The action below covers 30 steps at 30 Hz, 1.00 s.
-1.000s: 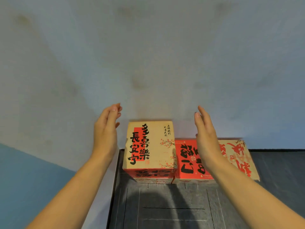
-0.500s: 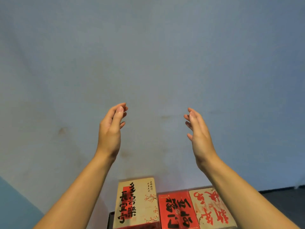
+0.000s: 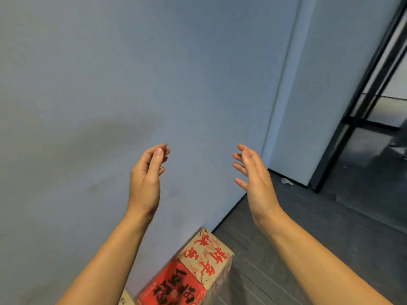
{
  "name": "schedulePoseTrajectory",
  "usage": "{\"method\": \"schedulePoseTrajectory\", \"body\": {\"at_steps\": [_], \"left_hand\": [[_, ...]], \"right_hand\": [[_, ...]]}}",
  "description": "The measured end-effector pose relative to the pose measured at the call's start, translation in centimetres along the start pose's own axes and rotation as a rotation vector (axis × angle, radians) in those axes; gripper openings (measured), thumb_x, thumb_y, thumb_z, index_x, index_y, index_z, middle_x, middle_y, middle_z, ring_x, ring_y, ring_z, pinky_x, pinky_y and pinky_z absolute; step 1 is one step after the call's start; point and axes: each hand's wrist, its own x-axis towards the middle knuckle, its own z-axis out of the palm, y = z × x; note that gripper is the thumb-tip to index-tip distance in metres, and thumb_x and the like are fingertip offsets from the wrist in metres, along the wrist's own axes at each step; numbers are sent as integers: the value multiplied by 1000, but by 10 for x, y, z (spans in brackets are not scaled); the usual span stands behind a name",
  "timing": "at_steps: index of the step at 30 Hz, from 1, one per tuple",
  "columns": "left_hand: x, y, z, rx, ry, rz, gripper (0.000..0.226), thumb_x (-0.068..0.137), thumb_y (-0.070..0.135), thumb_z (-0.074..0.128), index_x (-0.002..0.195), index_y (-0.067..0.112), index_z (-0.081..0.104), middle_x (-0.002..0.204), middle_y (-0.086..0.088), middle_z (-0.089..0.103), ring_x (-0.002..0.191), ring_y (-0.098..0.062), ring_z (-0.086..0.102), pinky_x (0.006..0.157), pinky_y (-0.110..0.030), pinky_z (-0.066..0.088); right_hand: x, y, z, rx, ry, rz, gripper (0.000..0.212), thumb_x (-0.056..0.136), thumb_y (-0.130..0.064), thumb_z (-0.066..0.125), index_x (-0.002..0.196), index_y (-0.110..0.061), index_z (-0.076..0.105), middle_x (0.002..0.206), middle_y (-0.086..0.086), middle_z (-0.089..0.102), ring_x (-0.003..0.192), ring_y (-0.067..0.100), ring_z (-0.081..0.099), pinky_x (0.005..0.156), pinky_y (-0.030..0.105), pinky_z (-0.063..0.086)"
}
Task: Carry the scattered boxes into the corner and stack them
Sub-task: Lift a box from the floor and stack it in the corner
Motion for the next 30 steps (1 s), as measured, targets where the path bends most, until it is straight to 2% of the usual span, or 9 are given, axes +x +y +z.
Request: {"method": "schedulePoseTrajectory", "body": {"at_steps": [3, 4, 8, 12, 15, 18, 22, 26, 30], "left_hand": [[0, -15, 63, -41, -192, -30, 36, 99, 50, 51, 120, 29, 71, 123, 8, 74, 121, -10, 67, 100, -32, 52], [-5, -18, 86, -52, -251, -40, 32, 104, 46, 51, 121, 28, 70, 123, 8, 73, 122, -10, 66, 101, -33, 52], [-51, -17, 184, -126, -498, -67, 28, 111, 32, 47, 122, 23, 70, 121, 9, 73, 119, -9, 67, 103, -33, 53], [-116, 5, 276, -206, -738, -96, 25, 106, 40, 55, 119, 27, 72, 118, 12, 75, 118, -7, 68, 104, -34, 52], [-173, 28, 339, -244, -889, -77, 30, 97, 50, 52, 114, 36, 73, 116, 14, 76, 117, -6, 68, 103, -32, 52], [-239, 46, 395, -252, -1025, -64, 25, 105, 42, 52, 116, 35, 73, 118, 14, 76, 116, -4, 68, 105, -35, 52], [-333, 57, 455, -245, -1168, -103, 26, 108, 38, 51, 118, 30, 73, 121, 9, 75, 118, -8, 68, 108, -40, 53], [-430, 68, 501, -267, -1299, -132, 29, 104, 46, 52, 115, 30, 74, 120, 6, 76, 117, -10, 69, 104, -37, 55], [-521, 88, 547, -285, -1454, -149, 25, 108, 38, 52, 114, 29, 75, 120, 6, 76, 116, -11, 69, 107, -41, 54]], "right_hand": [[-17, 1, -50, -37, 186, 18, 66, 87, -64, 44, 146, -34, 53, 152, -10, 55, 140, 7, 51, 112, 35, 45], [-26, 1, -70, -53, 251, 26, 66, 87, -64, 44, 146, -35, 52, 151, -10, 55, 140, 7, 52, 115, 38, 44], [-72, -6, -161, -118, 507, 38, 43, 107, -51, 42, 146, -38, 52, 146, -14, 58, 135, 3, 54, 119, 43, 42], [-129, -24, -244, -137, 723, 34, 35, 108, -54, 43, 139, -45, 55, 138, -17, 61, 130, 1, 56, 119, 46, 42], [-176, -35, -300, -131, 859, 12, 42, 94, -65, 45, 132, -50, 56, 136, -18, 63, 128, 0, 57, 118, 46, 43], [-226, -39, -356, -116, 980, 9, 45, 89, -66, 43, 130, -50, 56, 135, -17, 62, 129, 2, 57, 117, 45, 43], [-300, -35, -426, -101, 1135, 37, 25, 109, -53, 40, 127, -44, 56, 135, -12, 62, 129, 6, 57, 117, 46, 42], [-378, -34, -487, -93, 1316, 54, 35, 110, -51, 37, 136, -37, 55, 137, -8, 62, 129, 9, 57, 114, 44, 43], [-448, -39, -535, -69, 1471, 56, 28, 109, -52, 37, 127, -41, 57, 136, -10, 62, 127, 7, 57, 116, 45, 41]]}}
